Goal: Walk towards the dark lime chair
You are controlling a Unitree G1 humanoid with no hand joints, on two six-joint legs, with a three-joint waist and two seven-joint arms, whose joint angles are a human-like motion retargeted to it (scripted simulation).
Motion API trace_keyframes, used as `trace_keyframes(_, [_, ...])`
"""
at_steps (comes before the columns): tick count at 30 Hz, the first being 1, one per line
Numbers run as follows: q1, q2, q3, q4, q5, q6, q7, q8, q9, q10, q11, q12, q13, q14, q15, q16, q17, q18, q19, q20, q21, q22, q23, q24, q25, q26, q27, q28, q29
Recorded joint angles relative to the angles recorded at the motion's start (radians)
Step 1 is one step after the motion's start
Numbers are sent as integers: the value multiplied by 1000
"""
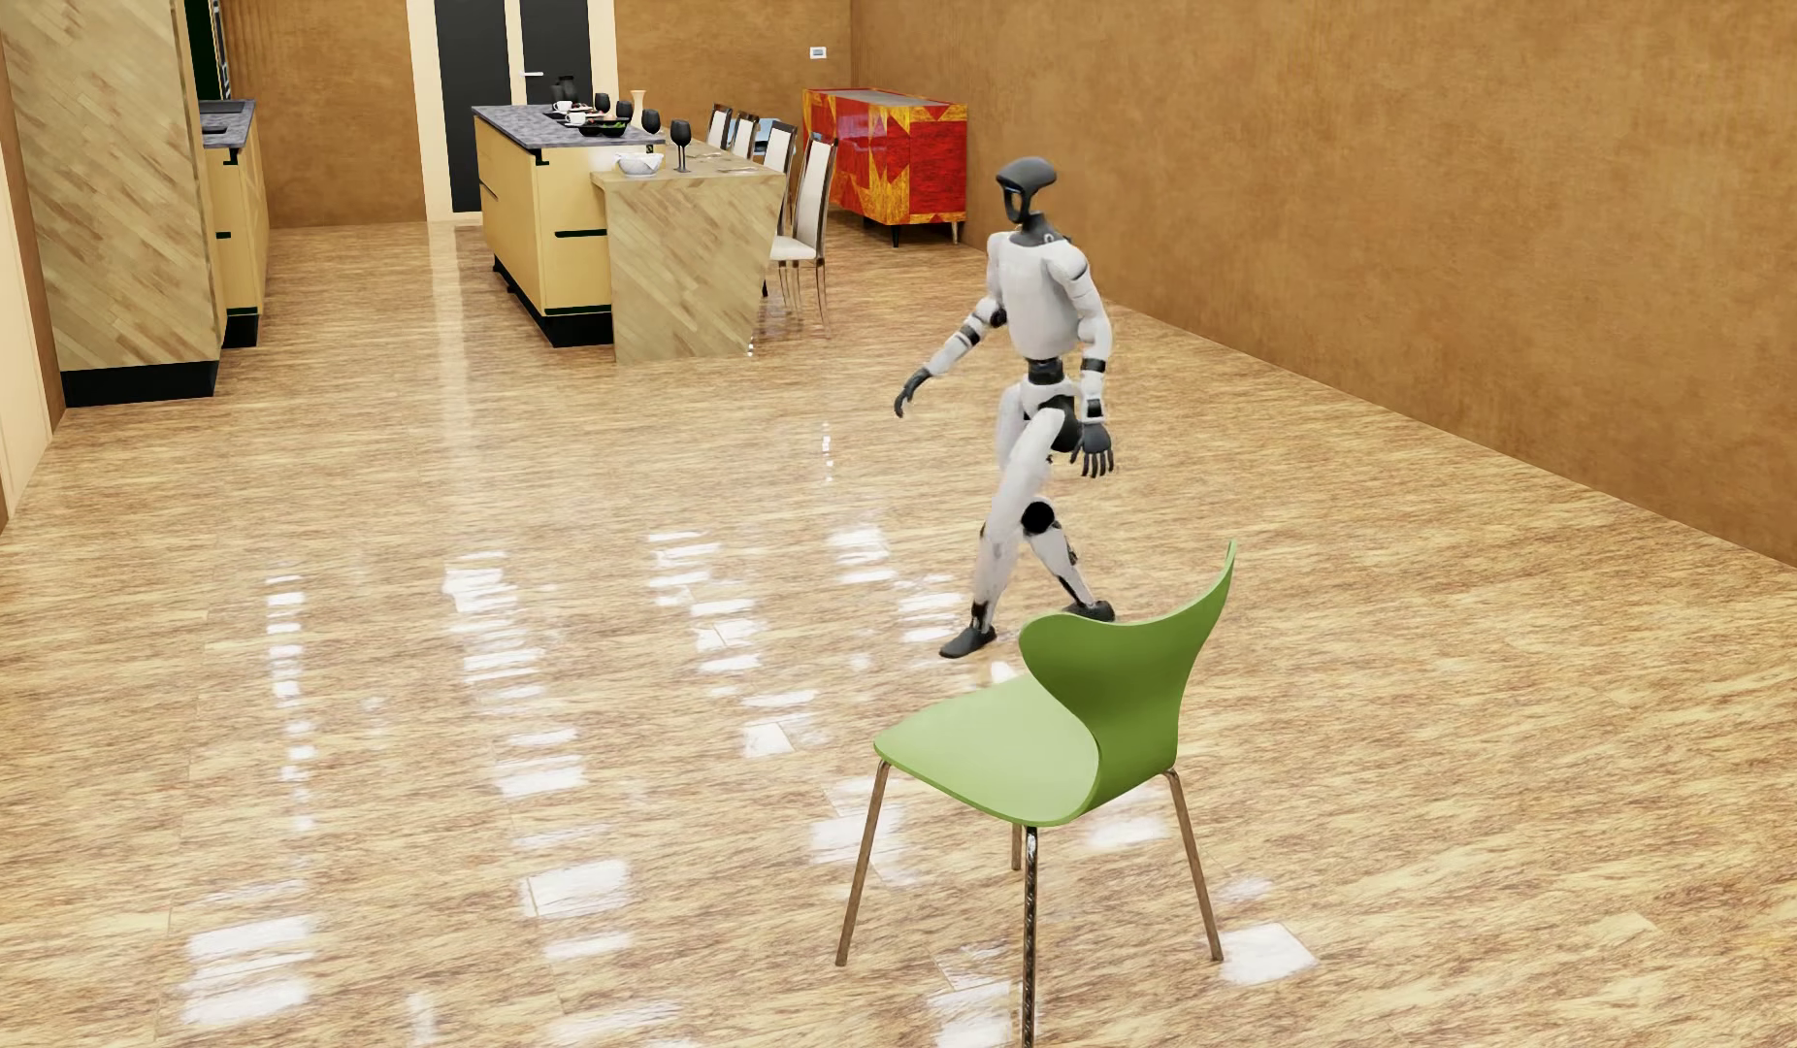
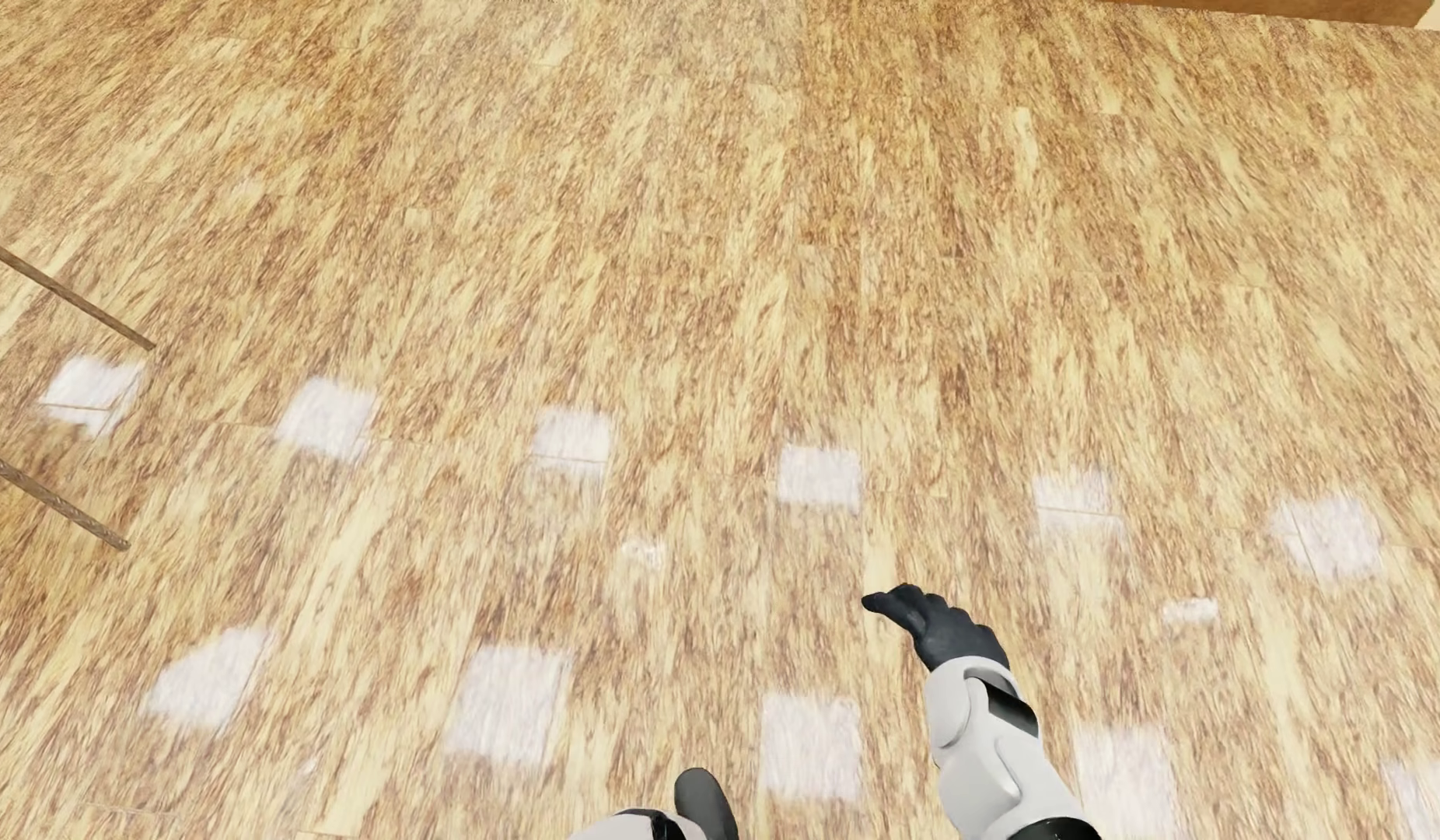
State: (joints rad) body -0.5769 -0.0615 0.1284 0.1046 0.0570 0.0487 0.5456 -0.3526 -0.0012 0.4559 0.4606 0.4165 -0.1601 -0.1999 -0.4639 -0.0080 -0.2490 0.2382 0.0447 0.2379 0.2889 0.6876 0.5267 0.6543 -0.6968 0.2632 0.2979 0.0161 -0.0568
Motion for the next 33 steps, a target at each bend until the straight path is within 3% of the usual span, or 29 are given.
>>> trace_keyframes(1, [24,3,12,-3,-9,-5,-27,-2,0,21,74,6,-4,-44,25,-8,7,9,19,7,1,2,26,0,16,-1,12,-3,-4])
trace_keyframes(2, [50,-20,22,-11,-32,-9,-49,2,3,44,196,6,-1,-74,110,-21,16,9,42,19,7,5,70,-3,31,3,31,2,-9])
trace_keyframes(3, [81,-64,28,-24,-63,-14,-66,14,6,57,339,1,4,-104,241,-33,22,8,101,30,26,8,128,-4,36,8,52,10,0])
trace_keyframes(4, [117,-121,30,-36,-93,-19,-87,29,9,56,496,-10,10,-125,360,-37,22,3,153,27,61,7,191,5,28,6,68,9,36])
trace_keyframes(5, [151,-183,27,-50,-132,-24,-114,39,10,50,642,-27,20,-139,414,-28,13,-10,188,8,103,3,244,22,12,-7,72,-2,88])
trace_keyframes(7, [209,-305,7,-91,-242,-36,-202,35,13,39,849,-83,80,-158,384,3,-6,-45,126,-34,127,-18,298,52,11,-42,70,-26,139])
trace_keyframes(8, [235,-362,-7,-112,-292,-43,-260,43,14,33,891,-116,131,-166,375,15,-3,-65,92,-44,99,-37,304,56,32,-52,73,-19,114])
trace_keyframes(11, [294,-516,-50,-155,-355,-61,-451,151,15,32,763,-203,286,-194,363,36,28,-133,104,-83,18,-96,322,53,111,-124,86,53,40])
trace_keyframes(14, [322,-530,-91,-174,-373,-81,-648,262,12,64,306,-272,380,-237,361,75,52,-210,38,-211,24,-144,346,56,120,-195,90,56,98])
trace_keyframes(16, [341,-479,-110,-168,-290,-90,-781,502,10,73,0,-300,417,-270,428,95,72,-268,91,-294,22,-177,333,49,115,-221,84,37,115])
trace_keyframes(17, [345,-450,-113,-152,-269,-95,-846,565,11,82,-40,-307,425,-292,457,106,91,-298,171,-324,12,-197,324,44,121,-229,83,31,111])
trace_keyframes(18, [333,-429,-113,-136,-276,-100,-904,518,15,117,0,-308,423,-323,349,113,105,-328,200,-344,6,-220,315,37,124,-237,84,32,104])
trace_keyframes(19, [311,-419,-112,-107,-275,-99,-949,439,20,160,52,-303,405,-347,275,117,116,-354,193,-344,16,-245,310,28,110,-239,85,50,92])
trace_keyframes(20, [278,-413,-110,-63,-263,-90,-946,364,24,197,86,-287,372,-337,240,106,112,-369,168,-325,47,-268,309,12,72,-237,90,87,73])
trace_keyframes(21, [244,-404,-108,2,-247,-77,-875,298,25,223,95,-262,332,-300,228,83,94,-360,143,-303,92,-280,309,-7,19,-232,101,137,53])
trace_keyframes(23, [209,-358,-104,176,-209,-55,-538,178,21,220,53,-213,274,-219,226,66,45,-224,95,-317,159,-266,285,-17,-69,-231,109,169,25])
trace_keyframes(24, [209,-327,-102,222,-194,-49,-406,117,17,231,21,-205,273,-226,227,87,26,-220,76,-357,150,-248,238,2,-69,-235,96,118,11])
trace_keyframes(26, [195,-269,-102,186,-176,-41,-338,-6,11,309,-18,-219,335,-262,216,142,14,-341,45,-424,46,-221,93,63,14,-244,37,-27,-32])
trace_keyframes(27, [194,-248,-106,144,-174,-37,-328,-68,9,332,-21,-231,387,-262,205,151,16,-400,31,-436,-11,-220,7,95,71,-238,4,-64,-55])
trace_keyframes(28, [211,-232,-112,107,-176,-33,-289,-127,6,320,-23,-238,433,-257,195,145,24,-373,17,-432,-59,-227,-65,118,110,-229,-20,-61,-76])
trace_keyframes(29, [253,-223,-121,109,-181,-28,-189,-183,2,258,-14,-237,466,-265,186,129,34,-289,5,-418,-93,-241,-121,124,119,-222,-33,-32,-92])
trace_keyframes(30, [309,-222,-129,120,-190,-23,-70,-229,-2,156,6,-231,485,-290,180,110,47,-238,-2,-404,-116,-258,-159,111,99,-221,-38,4,-102])
trace_keyframes(31, [349,-231,-132,102,-208,-19,-35,-256,-2,55,45,-226,492,-300,178,97,63,-218,-4,-400,-139,-272,-185,86,64,-225,-39,28,-104])
trace_keyframes(33, [370,-317,-133,48,-306,-21,-102,-256,9,-38,258,-235,488,-273,247,103,102,-220,20,-430,-182,-280,-215,46,-8,-234,-56,32,-104])
